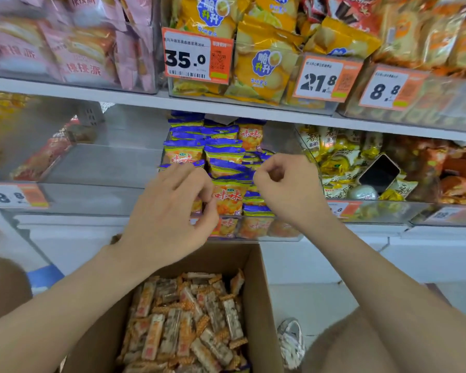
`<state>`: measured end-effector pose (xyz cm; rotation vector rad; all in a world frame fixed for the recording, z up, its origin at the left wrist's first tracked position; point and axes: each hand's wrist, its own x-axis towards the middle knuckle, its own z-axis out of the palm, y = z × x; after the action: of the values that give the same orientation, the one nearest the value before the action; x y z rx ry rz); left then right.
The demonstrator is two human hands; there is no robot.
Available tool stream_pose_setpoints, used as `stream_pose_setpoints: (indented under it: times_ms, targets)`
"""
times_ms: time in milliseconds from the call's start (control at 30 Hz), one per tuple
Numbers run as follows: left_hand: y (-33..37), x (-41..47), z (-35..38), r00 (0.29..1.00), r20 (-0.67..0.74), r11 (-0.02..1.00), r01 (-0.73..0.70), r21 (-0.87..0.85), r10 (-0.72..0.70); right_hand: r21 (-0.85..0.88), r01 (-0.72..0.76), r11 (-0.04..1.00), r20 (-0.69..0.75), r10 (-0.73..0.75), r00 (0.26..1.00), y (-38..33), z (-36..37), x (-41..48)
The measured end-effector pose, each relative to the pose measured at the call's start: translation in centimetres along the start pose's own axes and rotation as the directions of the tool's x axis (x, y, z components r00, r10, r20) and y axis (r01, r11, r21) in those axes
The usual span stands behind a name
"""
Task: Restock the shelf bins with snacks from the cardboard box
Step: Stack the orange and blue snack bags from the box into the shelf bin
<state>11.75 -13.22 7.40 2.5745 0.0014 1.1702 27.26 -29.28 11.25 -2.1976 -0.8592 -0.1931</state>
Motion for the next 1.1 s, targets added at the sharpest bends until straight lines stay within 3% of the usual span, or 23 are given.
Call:
stream_pose_setpoints:
  times_ms: [67,100,133,200,267,333,400,467,567,700,800,967,1100]
  targets:
    - [0.5,-1.9,0.0,0.971,0.225,0.995,0.088,-0.044,-0.076,0.072,0.112,0.991,0.149,-0.122,0.981,-1.5,-0.4,-3.3]
    - [0.4,-3.0,0.2,0.909,0.405,0.992,0.123,-0.029,-0.101,0.077,0.157,0.985,0.252,-0.172,0.952,-1.8,-0.1,-4.6]
    - [0.1,-4.0,0.6,0.795,0.597,0.991,0.136,0.002,-0.110,0.055,0.193,0.980,0.364,-0.200,0.910,-1.6,0.6,-5.8]
    - [-0.5,-6.2,1.6,0.460,0.879,0.991,0.109,0.082,-0.123,-0.007,0.278,0.961,0.603,-0.218,0.767,-0.8,2.5,-8.0]
    - [-0.8,-8.6,2.8,0.147,0.971,0.981,0.080,0.178,-0.188,-0.086,0.349,0.933,0.810,-0.138,0.570,1.1,5.3,-10.4]
    - [-1.4,-10.9,4.2,-0.016,0.968,0.966,0.054,0.251,-0.251,-0.185,0.410,0.893,0.928,0.022,0.373,3.2,8.1,-12.8]
    - [-2.3,-13.2,5.6,-0.060,0.964,0.963,0.054,0.263,-0.260,-0.254,0.460,0.851,0.961,0.166,0.223,4.7,10.6,-15.1]
    - [-3.1,-15.3,6.9,-0.070,0.964,0.962,0.077,0.261,-0.256,-0.249,0.487,0.837,0.968,0.196,0.158,5.4,12.5,-17.0]
    - [-3.7,-18.4,8.7,-0.104,0.966,0.968,0.071,0.243,-0.235,-0.246,0.505,0.828,0.969,0.200,0.143,6.4,14.9,-19.4]
    - [-4.2,-22.4,10.0,-0.210,0.967,0.987,0.030,0.156,-0.146,-0.235,0.616,0.752,0.972,0.196,0.131,7.1,16.9,-21.8]
    - [-4.6,-24.1,10.1,-0.276,0.955,0.994,-0.019,0.107,-0.108,-0.205,0.618,0.759,0.977,0.194,0.085,7.3,17.5,-22.3]
    - [-4.8,-24.8,10.2,-0.287,0.952,0.995,-0.026,0.101,-0.104,-0.201,0.647,0.736,0.976,0.211,0.063,7.2,17.4,-22.2]
    - [-3.5,-25.0,10.1,-0.250,0.958,0.989,0.012,0.150,-0.143,-0.262,0.537,0.802,0.962,0.260,0.081,8.6,18.0,-22.2]
